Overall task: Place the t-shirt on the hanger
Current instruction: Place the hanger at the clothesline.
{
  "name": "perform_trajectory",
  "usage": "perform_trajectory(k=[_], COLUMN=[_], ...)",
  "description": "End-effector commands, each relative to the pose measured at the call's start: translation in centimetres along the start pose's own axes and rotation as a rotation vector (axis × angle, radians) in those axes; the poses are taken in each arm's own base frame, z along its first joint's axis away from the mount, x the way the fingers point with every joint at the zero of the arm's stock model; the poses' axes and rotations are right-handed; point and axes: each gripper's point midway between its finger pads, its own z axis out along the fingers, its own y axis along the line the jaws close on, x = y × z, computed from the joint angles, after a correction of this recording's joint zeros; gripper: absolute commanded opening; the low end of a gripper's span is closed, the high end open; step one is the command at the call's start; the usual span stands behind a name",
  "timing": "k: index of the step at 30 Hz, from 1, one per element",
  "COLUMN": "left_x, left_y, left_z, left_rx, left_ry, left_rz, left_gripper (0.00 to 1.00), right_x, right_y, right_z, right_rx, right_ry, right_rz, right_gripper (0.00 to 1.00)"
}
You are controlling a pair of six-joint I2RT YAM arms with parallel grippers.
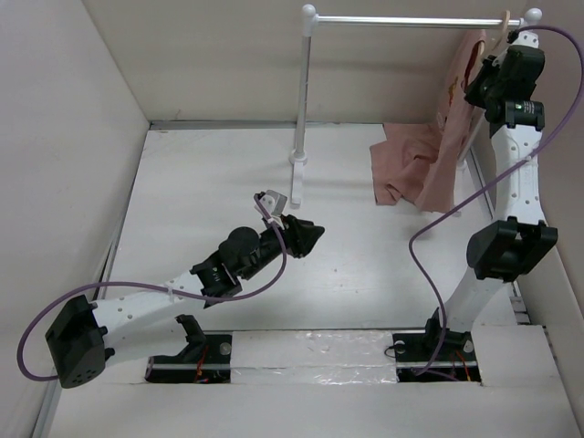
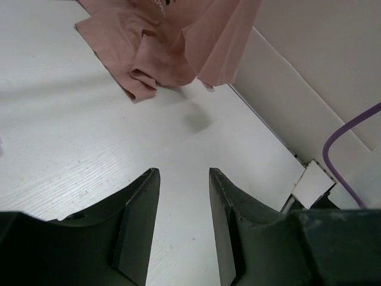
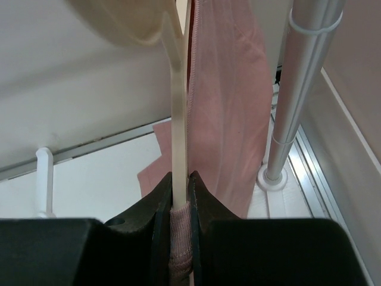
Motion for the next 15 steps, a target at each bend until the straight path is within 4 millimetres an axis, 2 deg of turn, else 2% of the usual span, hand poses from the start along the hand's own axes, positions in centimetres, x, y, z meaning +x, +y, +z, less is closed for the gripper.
perform_trajectory(k=[1, 6, 7, 10, 12, 14, 15], left_x=[-1.8, -1.4, -1.3, -1.6, -1.7, -1.7, -1.9], left_y=[-0.5, -0.4, -0.3, -0.2, -0.2, -0.2, -0.3], left_z=[-0.1, 0.2, 0.2, 0.1, 0.0, -0.1, -0.1], left_rx=[0.020, 0.018, 0.015, 0.008, 0.009, 0.008, 0.011], left_ry=[-0.074, -0.065, -0.065, -0.075, -0.080, -0.080, -0.084], left_rz=[0.006, 0.003, 0.003, 0.000, -0.001, -0.004, -0.006], left_gripper=[0.35, 0.35, 0.35, 0.35, 0.36, 0.36, 0.36], right_x=[-3.7, -1.4, -0.3, -0.2, -1.0, -2.2, -2.7], right_y=[0.6, 0.3, -0.1, 0.3, 0.4, 1.1, 0.7], right_z=[-0.7, 0.9, 0.9, 0.7, 0.3, -0.4, -0.8], right_rx=[-0.053, -0.039, -0.027, -0.032, -0.036, -0.042, -0.015], right_ry=[-0.123, -0.099, -0.083, -0.113, -0.137, -0.154, -0.163], right_rz=[-0.014, -0.012, -0.007, 0.008, 0.009, 0.009, 0.013], right_gripper=[0.00, 0.00, 0.00, 0.00, 0.05, 0.18, 0.26])
